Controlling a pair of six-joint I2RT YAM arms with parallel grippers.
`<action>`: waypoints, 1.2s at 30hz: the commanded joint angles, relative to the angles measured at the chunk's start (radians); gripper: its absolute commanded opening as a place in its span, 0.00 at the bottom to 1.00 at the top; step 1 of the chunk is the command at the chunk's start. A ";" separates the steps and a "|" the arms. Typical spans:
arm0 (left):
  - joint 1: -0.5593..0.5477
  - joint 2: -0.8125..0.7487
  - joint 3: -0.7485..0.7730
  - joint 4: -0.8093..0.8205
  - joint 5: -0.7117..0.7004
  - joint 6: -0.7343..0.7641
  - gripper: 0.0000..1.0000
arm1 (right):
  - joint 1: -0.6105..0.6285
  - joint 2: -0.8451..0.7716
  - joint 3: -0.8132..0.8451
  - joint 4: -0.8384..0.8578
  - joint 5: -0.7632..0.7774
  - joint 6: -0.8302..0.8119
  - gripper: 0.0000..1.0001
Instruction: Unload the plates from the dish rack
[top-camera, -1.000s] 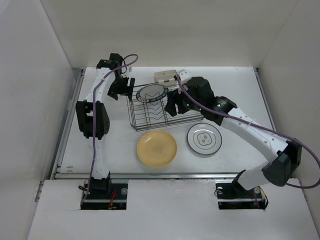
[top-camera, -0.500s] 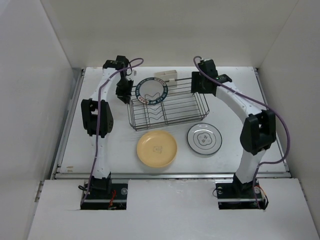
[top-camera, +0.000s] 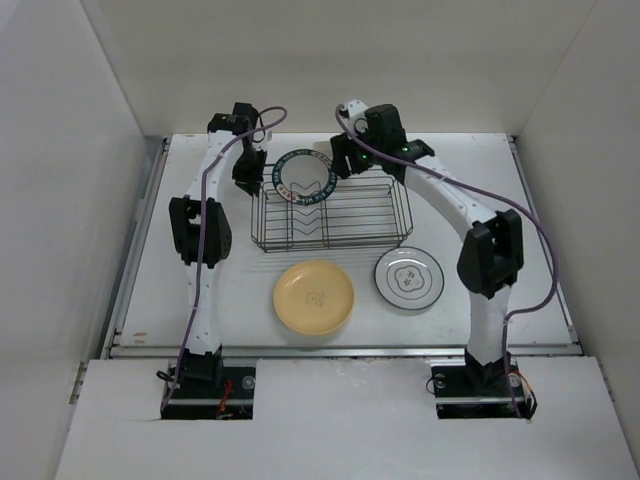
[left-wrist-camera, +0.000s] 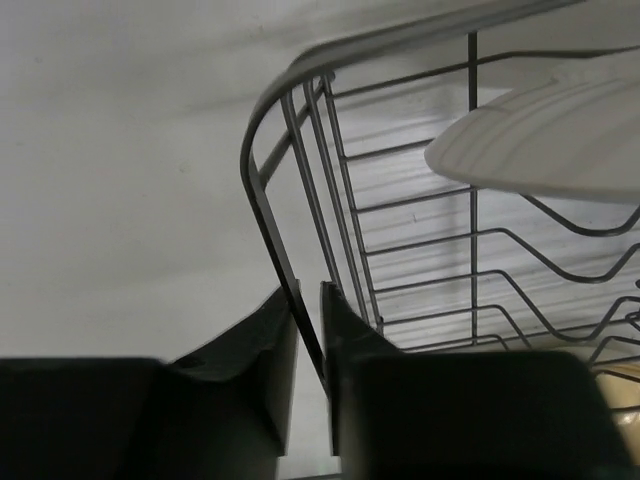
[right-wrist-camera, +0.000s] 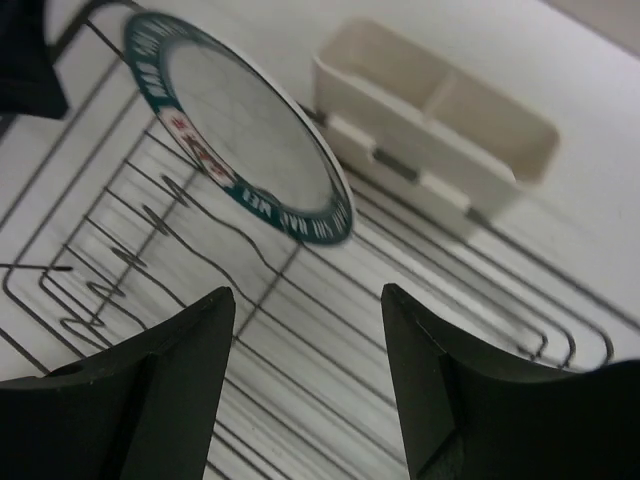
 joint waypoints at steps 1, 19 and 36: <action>0.000 0.016 0.028 0.120 -0.017 0.028 0.17 | 0.029 0.102 0.174 0.083 -0.128 -0.067 0.66; 0.000 0.008 -0.064 0.100 0.024 0.010 0.00 | 0.059 0.244 0.344 0.199 -0.084 -0.028 0.00; 0.049 0.008 -0.073 0.161 0.038 -0.217 0.00 | 0.033 0.034 0.322 0.306 0.337 0.143 0.00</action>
